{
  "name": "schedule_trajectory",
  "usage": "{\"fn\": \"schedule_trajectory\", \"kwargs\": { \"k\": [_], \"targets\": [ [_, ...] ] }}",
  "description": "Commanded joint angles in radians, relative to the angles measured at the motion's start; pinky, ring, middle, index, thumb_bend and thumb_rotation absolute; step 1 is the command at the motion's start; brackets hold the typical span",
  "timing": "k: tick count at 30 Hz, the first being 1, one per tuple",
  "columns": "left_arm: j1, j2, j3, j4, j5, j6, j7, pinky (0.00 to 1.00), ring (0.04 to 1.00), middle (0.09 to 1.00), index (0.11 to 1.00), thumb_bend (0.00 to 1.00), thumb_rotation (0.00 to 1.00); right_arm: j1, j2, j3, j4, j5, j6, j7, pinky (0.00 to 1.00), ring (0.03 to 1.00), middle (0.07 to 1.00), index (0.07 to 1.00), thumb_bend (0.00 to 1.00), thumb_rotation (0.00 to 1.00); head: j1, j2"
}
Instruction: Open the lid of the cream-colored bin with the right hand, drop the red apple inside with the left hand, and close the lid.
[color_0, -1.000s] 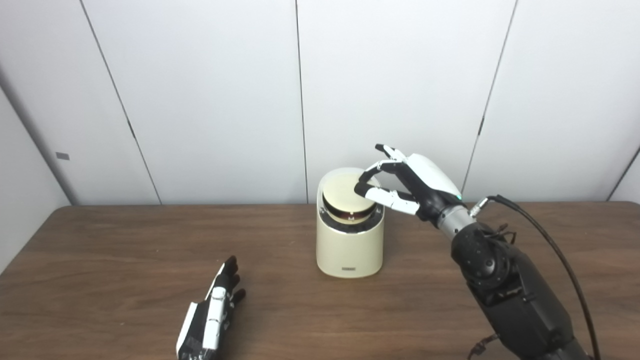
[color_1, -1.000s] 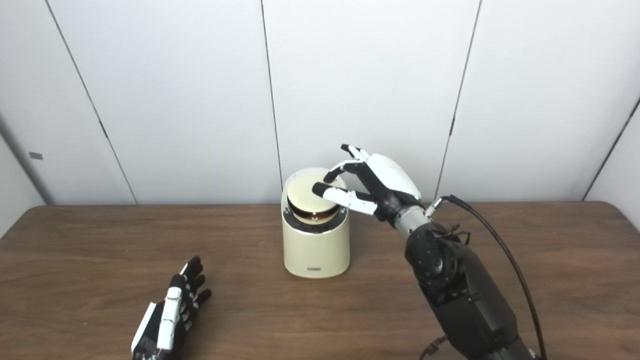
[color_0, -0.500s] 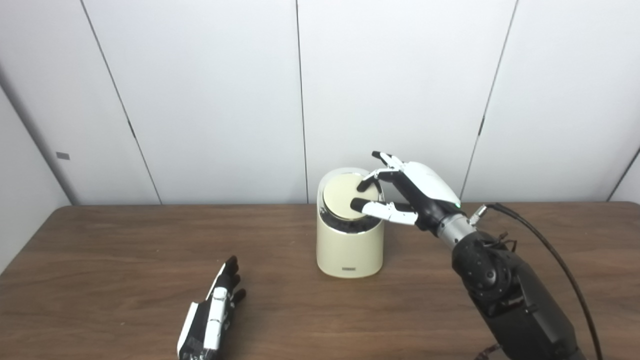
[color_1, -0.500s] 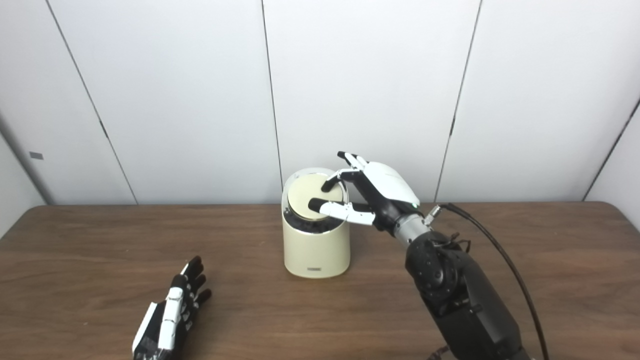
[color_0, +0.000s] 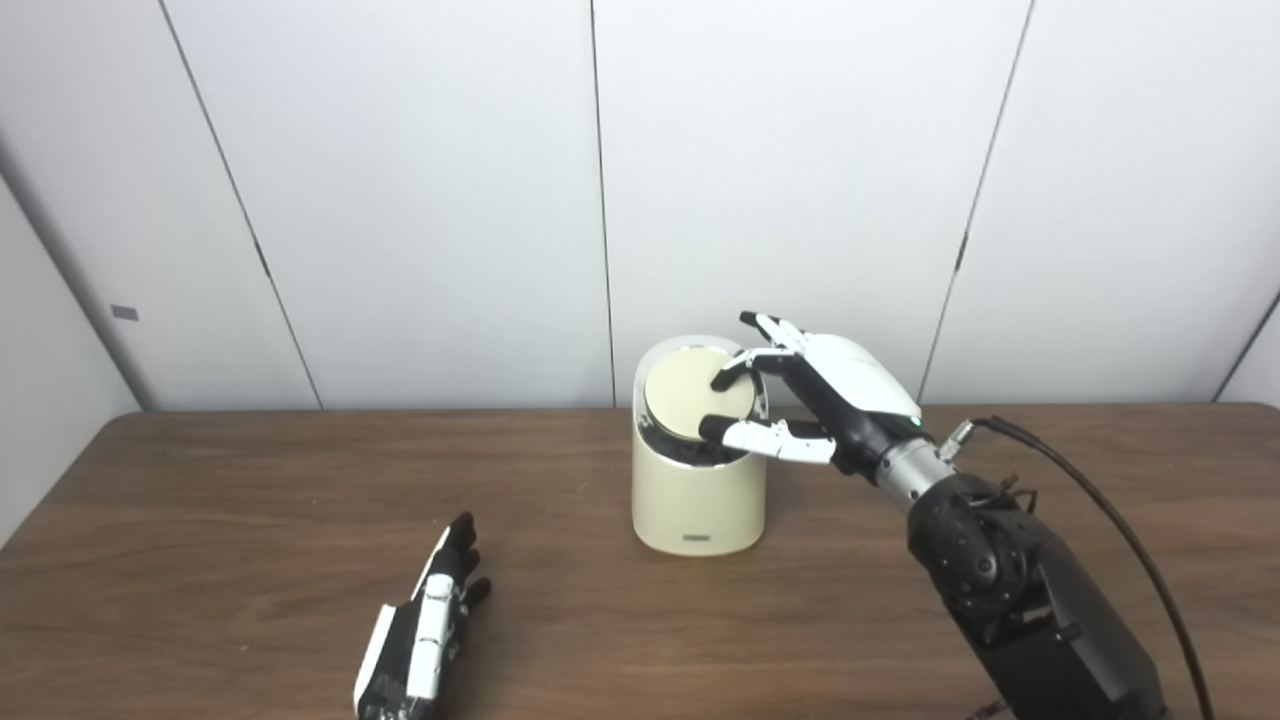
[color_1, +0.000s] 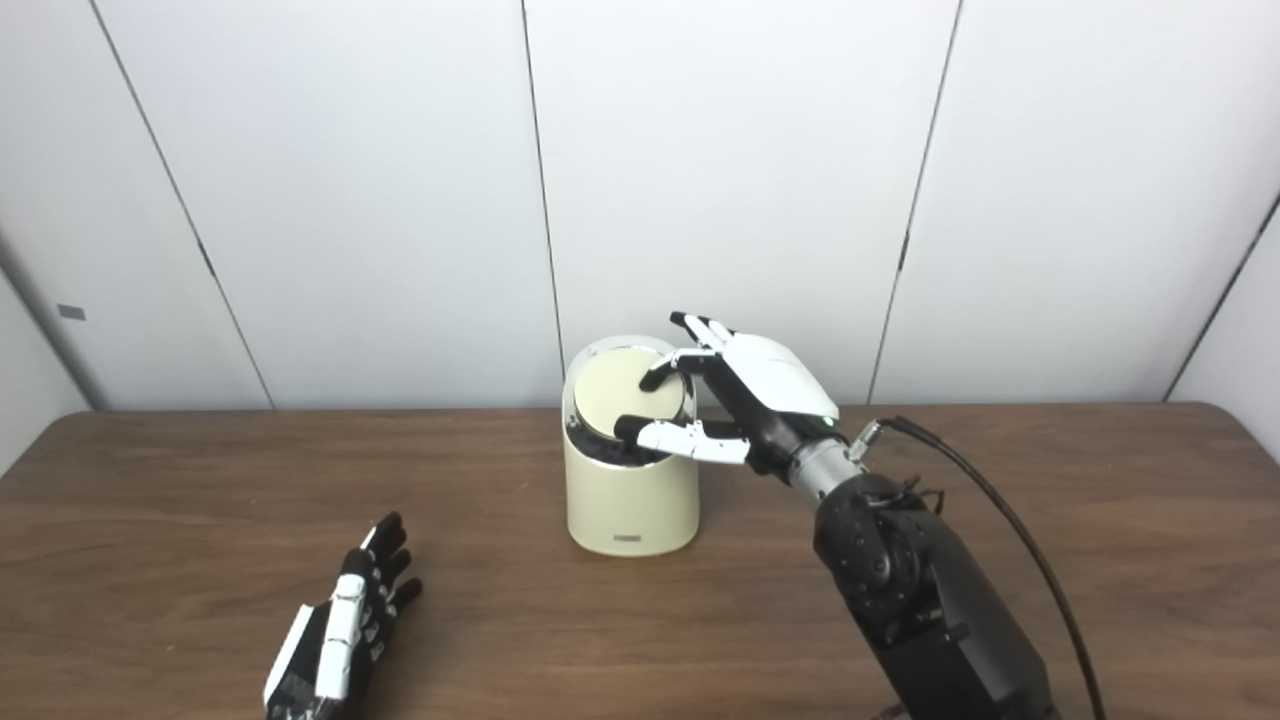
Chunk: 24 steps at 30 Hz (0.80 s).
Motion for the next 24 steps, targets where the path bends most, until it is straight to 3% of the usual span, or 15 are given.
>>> {"fn": "schedule_trajectory", "kwargs": {
  "k": [1,10,16,24],
  "targets": [
    [-0.007,-0.006,0.001,-0.016,0.000,-0.002,0.008,1.00,1.000,1.000,1.000,0.66,0.99,-0.018,-0.014,0.015,-0.028,-0.032,-0.019,0.016,1.00,1.000,0.984,0.681,0.61,0.92,0.000,0.002],
    [-0.006,-0.007,0.001,-0.019,0.001,-0.005,0.006,1.00,1.000,1.000,1.000,0.65,0.98,-0.012,-0.017,0.044,-0.036,-0.090,-0.025,0.035,1.00,1.000,0.978,0.683,0.63,0.92,0.001,0.006],
    [-0.003,-0.008,-0.003,-0.029,0.006,-0.002,0.010,1.00,1.000,1.000,1.000,0.65,0.98,-0.014,-0.038,0.088,-0.036,-0.155,-0.040,0.057,1.00,1.000,0.988,0.691,0.65,0.99,0.002,0.012],
    [-0.004,-0.015,-0.006,-0.038,-0.003,0.004,0.016,1.00,1.000,1.000,1.000,0.65,0.97,-0.009,-0.048,0.111,-0.031,-0.235,-0.046,0.072,1.00,1.000,0.991,0.687,0.65,0.98,0.006,0.021]
  ]
}}
